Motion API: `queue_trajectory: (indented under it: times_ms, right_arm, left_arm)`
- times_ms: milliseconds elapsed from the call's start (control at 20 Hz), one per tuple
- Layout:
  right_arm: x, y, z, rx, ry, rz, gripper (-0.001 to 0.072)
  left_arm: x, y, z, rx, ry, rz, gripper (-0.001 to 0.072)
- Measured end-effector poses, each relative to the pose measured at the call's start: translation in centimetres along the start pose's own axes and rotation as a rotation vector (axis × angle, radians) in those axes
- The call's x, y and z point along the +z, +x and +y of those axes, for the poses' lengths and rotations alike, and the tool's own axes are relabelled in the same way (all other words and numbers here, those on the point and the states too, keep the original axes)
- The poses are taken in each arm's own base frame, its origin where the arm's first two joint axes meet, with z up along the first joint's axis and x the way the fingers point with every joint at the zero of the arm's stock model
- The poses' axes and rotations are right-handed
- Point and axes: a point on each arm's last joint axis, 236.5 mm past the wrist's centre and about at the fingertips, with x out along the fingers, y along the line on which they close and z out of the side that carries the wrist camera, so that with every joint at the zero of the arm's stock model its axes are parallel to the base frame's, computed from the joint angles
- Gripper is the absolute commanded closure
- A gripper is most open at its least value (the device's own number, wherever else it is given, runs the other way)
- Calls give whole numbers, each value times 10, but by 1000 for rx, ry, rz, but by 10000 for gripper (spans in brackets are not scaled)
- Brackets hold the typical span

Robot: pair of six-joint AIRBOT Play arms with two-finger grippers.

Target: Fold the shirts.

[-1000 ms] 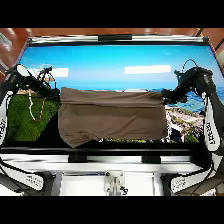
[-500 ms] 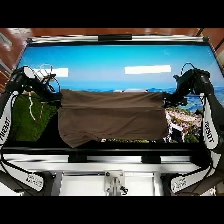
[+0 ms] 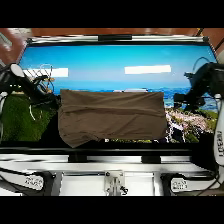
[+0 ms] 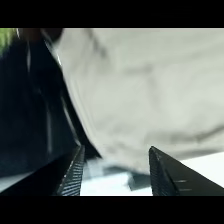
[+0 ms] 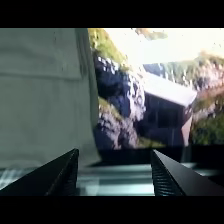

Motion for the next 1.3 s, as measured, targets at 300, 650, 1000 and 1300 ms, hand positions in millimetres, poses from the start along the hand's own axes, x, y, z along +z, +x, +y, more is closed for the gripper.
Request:
queue_trajectory:
  times_ms: [300, 650, 1000, 1300]
  right_arm:
    - [-56, 1, -26, 138, 141, -7, 138]
    - [-63, 9, -24, 210, 194, -49, 137]
    - [-60, 11, -20, 233, 200, -64, 135]
    - [-86, 49, 3, 315, 216, 35, 123]
  left_arm:
    - [-104, 56, 2, -126, -157, -15, 245]
    - [-131, 110, -15, -265, -249, -82, 245]
    - [-120, 129, -26, -297, -272, -104, 474]
    - [-109, 132, -29, -290, -246, -138, 676]
